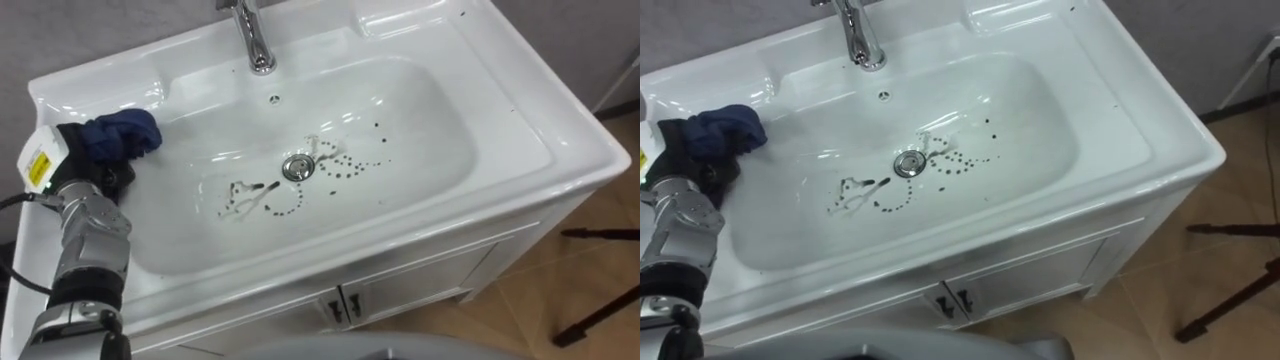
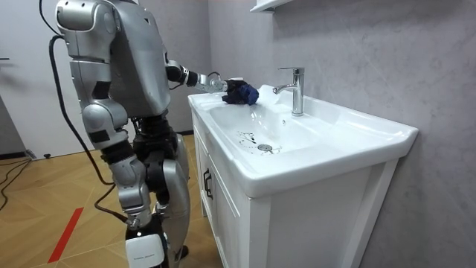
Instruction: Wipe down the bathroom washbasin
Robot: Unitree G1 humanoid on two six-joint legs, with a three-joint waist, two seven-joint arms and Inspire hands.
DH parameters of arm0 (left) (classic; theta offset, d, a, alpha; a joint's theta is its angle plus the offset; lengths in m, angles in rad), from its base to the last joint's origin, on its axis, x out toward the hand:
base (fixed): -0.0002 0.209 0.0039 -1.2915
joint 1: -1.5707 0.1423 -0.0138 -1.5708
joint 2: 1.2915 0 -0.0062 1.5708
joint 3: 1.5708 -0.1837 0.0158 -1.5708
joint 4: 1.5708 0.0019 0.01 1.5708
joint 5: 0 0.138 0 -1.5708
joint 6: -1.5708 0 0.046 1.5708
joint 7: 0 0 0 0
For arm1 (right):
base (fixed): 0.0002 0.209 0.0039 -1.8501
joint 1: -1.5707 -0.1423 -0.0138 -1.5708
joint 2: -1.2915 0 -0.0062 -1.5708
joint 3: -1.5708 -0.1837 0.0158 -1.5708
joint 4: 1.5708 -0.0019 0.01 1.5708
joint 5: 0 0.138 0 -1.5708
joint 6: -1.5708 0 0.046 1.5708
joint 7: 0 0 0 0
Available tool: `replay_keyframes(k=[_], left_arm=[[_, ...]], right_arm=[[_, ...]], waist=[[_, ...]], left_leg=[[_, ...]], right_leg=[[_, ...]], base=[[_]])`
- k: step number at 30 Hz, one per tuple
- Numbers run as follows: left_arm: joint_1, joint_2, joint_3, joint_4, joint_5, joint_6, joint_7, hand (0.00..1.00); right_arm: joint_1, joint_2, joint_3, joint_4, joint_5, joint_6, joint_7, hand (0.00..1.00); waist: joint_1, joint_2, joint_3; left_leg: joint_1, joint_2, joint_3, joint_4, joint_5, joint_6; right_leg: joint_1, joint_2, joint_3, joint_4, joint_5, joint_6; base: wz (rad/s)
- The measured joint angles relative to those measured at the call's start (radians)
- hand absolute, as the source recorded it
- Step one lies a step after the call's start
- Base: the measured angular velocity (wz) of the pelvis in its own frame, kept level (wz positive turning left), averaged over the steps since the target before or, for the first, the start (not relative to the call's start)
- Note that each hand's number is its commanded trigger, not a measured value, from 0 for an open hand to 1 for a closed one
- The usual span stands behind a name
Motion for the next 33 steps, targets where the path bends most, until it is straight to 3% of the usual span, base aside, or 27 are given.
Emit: replay_keyframes(k=[8, 11, 14, 16, 19, 23, 25, 33], left_arm=[[-0.003, -0.003, 0.008, -0.016, 0.000, 0.003, -0.004, 1.00], [-0.006, -0.007, 0.012, -0.042, 0.000, 0.010, -0.012, 1.00], [-0.006, -0.012, 0.006, -0.109, 0.000, 0.035, -0.026, 1.00], [0.003, -0.017, -0.014, -0.177, 0.000, 0.039, -0.038, 1.00], [0.005, -0.042, -0.030, -0.266, 0.000, 0.041, -0.043, 1.00], [0.005, -0.045, -0.084, -0.325, -0.001, 0.022, -0.045, 1.00], [0.008, -0.064, -0.087, -0.400, -0.001, 0.016, -0.062, 1.00], [0.054, -0.092, -0.176, -0.549, 0.001, -0.005, -0.084, 1.00]], right_arm=[[-0.033, 0.000, 0.000, 0.027, 0.013, 0.001, -0.016, 0.00], [-0.044, 0.000, 0.000, 0.025, 0.017, -0.008, -0.011, 0.00], [-0.060, 0.000, 0.000, 0.024, 0.023, -0.026, -0.010, 0.00], [-0.069, 0.004, 0.011, 0.025, 0.024, -0.045, -0.013, 0.00], [-0.075, 0.003, 0.024, 0.026, 0.064, -0.068, -0.024, 0.00], [-0.083, 0.010, 0.031, 0.028, 0.110, -0.111, -0.036, 0.00], [-0.081, 0.016, 0.031, 0.031, 0.123, -0.131, -0.047, 0.00], [-0.070, 0.018, 0.056, 0.044, 0.211, -0.144, -0.065, 0.00]], waist=[[-0.002, -0.001, 0.0006], [-0.002, -0.010, 0.0059], [-0.003, -0.015, 0.0095], [0.001, -0.025, 0.0168], [0.004, -0.028, 0.0173], [0.002, -0.021, 0.0178], [0.002, -0.022, 0.0182], [-0.002, -0.027, 0.0200]], left_leg=[[-0.005, 0.000, -0.003, 0.002, 0.000, 0.000], [-0.006, -0.001, -0.017, 0.005, 0.000, 0.000], [-0.025, -0.002, -0.027, 0.012, 0.000, 0.000], [-0.042, -0.001, -0.037, 0.018, 0.000, 0.000], [-0.058, -0.001, -0.051, 0.020, 0.000, 0.000], [-0.057, 0.002, -0.059, 0.019, 0.000, 0.000], [-0.057, 0.001, -0.062, 0.017, 0.000, 0.000], [-0.048, 0.002, -0.070, 0.009, 0.000, 0.000]], right_leg=[[-0.004, -0.002, -0.005, 0.000, 0.000, 0.000], [-0.003, -0.004, -0.016, 0.001, 0.000, 0.000], [-0.011, -0.005, -0.026, -0.001, 0.000, 0.000], [-0.020, -0.006, -0.035, 0.000, 0.000, 0.000], [-0.024, -0.009, -0.052, 0.000, 0.001, 0.000], [-0.019, -0.009, -0.057, -0.003, 0.001, 0.000], [-0.019, -0.006, -0.059, -0.003, 0.001, 0.000], [-0.001, -0.008, -0.079, -0.020, 0.001, 0.000]], base=[[0.01], [0.11], [0.12], [0.14], [0.16], [0.04], [0.02], [0.04]])
